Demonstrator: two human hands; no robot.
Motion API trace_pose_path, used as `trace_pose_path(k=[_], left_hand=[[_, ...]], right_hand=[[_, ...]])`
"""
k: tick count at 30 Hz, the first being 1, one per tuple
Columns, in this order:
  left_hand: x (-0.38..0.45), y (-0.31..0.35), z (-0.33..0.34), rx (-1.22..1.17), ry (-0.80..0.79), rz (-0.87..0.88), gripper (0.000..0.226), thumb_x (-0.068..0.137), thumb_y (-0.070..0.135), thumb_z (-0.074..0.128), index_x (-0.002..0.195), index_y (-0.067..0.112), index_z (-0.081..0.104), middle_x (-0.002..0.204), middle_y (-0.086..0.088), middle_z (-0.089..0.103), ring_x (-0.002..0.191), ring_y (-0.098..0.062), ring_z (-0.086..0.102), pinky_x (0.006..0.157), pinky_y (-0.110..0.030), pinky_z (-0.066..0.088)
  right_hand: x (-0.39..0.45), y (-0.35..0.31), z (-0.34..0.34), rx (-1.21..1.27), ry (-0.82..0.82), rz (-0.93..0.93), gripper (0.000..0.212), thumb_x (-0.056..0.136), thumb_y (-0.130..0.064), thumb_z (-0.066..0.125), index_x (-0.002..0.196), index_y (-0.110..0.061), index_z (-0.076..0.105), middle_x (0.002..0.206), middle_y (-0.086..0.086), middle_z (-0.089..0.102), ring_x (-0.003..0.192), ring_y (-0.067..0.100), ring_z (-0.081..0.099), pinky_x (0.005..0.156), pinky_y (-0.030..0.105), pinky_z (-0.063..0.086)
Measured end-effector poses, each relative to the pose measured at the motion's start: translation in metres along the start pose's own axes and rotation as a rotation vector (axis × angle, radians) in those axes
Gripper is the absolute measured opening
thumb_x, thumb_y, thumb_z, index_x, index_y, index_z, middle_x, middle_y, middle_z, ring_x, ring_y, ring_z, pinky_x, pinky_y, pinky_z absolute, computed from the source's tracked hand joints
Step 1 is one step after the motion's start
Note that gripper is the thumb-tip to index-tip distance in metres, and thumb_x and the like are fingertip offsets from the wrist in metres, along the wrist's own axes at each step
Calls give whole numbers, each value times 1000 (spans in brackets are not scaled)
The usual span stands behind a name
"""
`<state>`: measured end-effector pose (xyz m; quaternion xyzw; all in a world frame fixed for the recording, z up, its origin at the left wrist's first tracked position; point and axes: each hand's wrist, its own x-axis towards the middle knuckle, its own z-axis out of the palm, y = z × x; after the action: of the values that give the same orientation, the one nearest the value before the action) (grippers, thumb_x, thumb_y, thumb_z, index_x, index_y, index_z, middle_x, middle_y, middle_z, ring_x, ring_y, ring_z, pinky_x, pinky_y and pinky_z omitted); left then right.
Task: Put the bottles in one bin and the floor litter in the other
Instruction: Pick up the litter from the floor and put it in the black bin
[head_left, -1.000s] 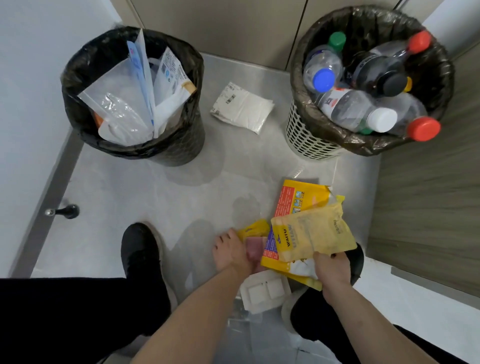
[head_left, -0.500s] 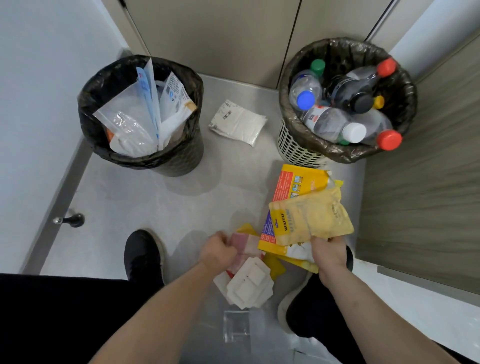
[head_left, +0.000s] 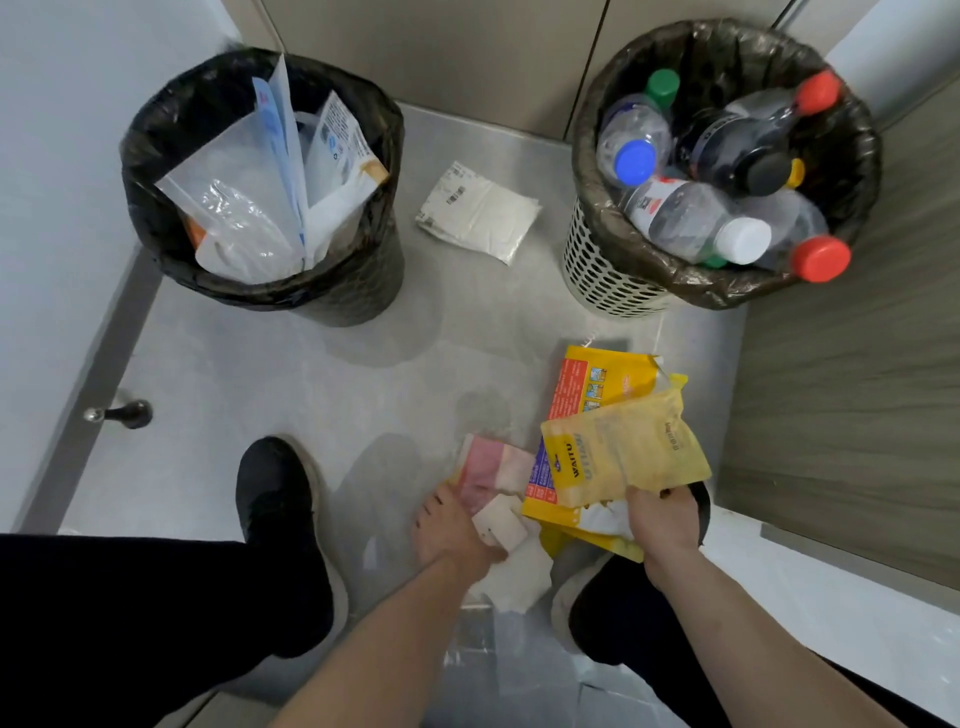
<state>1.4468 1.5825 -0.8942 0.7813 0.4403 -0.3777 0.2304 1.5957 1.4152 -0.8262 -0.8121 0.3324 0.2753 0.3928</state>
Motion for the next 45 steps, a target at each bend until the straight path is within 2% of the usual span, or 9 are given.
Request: trace_pose_path(k=[5,10,15,23,27,31,35,40,45], left_hand=[[10,-13,-29,-144,-48,10,64,66,61,81,115,26,57,116,1,68,108,-23,66,90,-35,53],[1,-18,-52,-284,-96,78,55,73,41,83,119,16,64,113,-5,71,103,-26,70,82,-32,56],[-27,-10,-101,-259,-104,123,52,79,37,78,121,14,57,119,-8,66,108,-28,66,80,-35,58],[-78,-26,-232,88,157,269,49,83,35,67,129,18,56,129,-8,64,117,-30,64,91,-37,53],[-118,-37,-299,303,234,364,47,87,27,63,131,14,56,132,-7,62,119,-29,62,92,-39,54],[-158,-54,-361,387,326,411,46,87,28,62,130,16,54,127,-6,63,114,-28,62,92,-40,54],[-188,-79,-408,234,400,436,54,90,38,65,138,17,50,131,-4,59,119,-27,58,89,-35,50],[-195,-109,-421,-212,425,428,54,95,32,67,143,15,49,136,-6,60,123,-29,57,91,-30,43],[-173,-109,-425,-414,449,371,50,91,33,71,134,13,58,131,-9,65,119,-30,61,89,-32,47]], right_hand=[[-3,-22,1,-6,-3,-35,48,92,-14,57,140,-11,53,130,11,61,115,34,57,87,34,41],[-26,-45,-3,16,-23,-110,43,92,-13,56,135,-18,54,116,5,60,102,27,53,87,36,43],[-60,-64,-23,-21,-32,-164,42,89,-13,56,130,-17,57,111,9,64,104,35,61,91,43,53],[-130,-110,-71,-222,-180,-283,19,85,-4,61,101,-13,60,90,5,64,89,29,63,82,39,56],[-170,-135,-88,-340,-237,-422,24,84,-14,65,108,-14,66,102,7,70,96,29,67,83,41,58],[-220,-174,-100,-384,-235,-659,9,89,-29,63,92,-21,63,99,4,69,94,24,65,77,36,52],[-260,-212,-112,-344,-185,-842,7,90,-28,62,94,-23,65,95,-3,67,92,21,64,79,38,55],[-274,-223,-111,-241,-203,-891,19,84,-15,67,102,-21,69,97,-3,70,93,18,63,65,26,46],[-277,-235,-80,-39,-233,-801,15,83,-20,72,98,-19,70,100,4,74,97,22,69,83,41,56]])
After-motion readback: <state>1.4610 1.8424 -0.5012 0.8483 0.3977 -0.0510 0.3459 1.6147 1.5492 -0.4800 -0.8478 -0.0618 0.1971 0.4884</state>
